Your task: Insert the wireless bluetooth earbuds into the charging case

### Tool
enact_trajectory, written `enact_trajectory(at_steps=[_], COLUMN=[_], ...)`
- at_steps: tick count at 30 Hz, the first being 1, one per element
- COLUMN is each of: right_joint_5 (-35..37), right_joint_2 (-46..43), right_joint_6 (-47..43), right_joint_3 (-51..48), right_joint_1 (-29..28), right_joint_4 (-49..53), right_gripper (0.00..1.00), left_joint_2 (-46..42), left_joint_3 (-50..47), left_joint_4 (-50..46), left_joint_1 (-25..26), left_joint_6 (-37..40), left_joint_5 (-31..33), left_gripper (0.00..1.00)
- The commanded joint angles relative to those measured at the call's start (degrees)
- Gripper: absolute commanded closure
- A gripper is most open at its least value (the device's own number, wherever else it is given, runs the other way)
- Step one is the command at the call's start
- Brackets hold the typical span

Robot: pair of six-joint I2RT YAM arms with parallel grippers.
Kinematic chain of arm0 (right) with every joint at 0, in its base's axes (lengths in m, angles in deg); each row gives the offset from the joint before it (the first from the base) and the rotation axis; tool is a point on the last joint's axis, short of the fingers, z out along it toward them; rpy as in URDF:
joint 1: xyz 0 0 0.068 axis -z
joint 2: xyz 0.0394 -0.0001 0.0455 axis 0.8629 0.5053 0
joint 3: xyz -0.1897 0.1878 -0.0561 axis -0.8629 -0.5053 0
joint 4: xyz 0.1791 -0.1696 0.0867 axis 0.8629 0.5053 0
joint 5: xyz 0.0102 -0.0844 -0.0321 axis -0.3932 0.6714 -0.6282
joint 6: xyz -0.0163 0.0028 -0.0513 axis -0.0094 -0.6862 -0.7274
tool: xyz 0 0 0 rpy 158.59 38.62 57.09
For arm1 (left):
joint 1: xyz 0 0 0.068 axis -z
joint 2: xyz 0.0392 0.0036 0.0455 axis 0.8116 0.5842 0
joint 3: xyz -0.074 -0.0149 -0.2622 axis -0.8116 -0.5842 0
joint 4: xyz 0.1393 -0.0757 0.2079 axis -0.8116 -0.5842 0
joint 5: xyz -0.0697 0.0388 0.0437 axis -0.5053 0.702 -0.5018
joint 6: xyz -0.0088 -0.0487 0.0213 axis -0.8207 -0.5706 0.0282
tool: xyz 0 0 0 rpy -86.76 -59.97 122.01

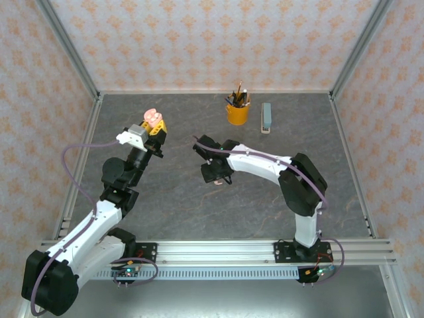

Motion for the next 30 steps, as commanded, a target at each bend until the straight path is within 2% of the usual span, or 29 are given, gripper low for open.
enact_trajectory(at_steps=[1, 6, 11, 30], right_joint_5=[0.1, -4.5, -5.6, -4.5], right_joint_2=[-1.3, 0.0, 2.3, 8.0], right_joint_6=[-13.2, -15.9, -16.7, -16.4], right_joint_3=[-2.8, -2.3, -1.1, 0.5], right_joint_1=[0.6, 1.6, 1.9, 2.1], right_joint_4=[-0.7, -1.3, -0.4, 0.4], right_gripper=[0.49, 0.5, 0.51, 0.61], left_joint_2=[0.1, 0.2, 0.2, 0.6], left_joint_3=[1.0, 1.3, 1.3, 1.3], left_joint_4=[1.0, 0.6, 0.5, 0.6], left_joint_1=[-0.4, -0.4, -0.4, -0.4], left_joint_6=[-0.5, -0.4, -0.3, -0.1], left_joint_5=[-0.8, -0.7, -0.7, -0.4], left_gripper=[1.0, 1.0, 1.0, 1.0])
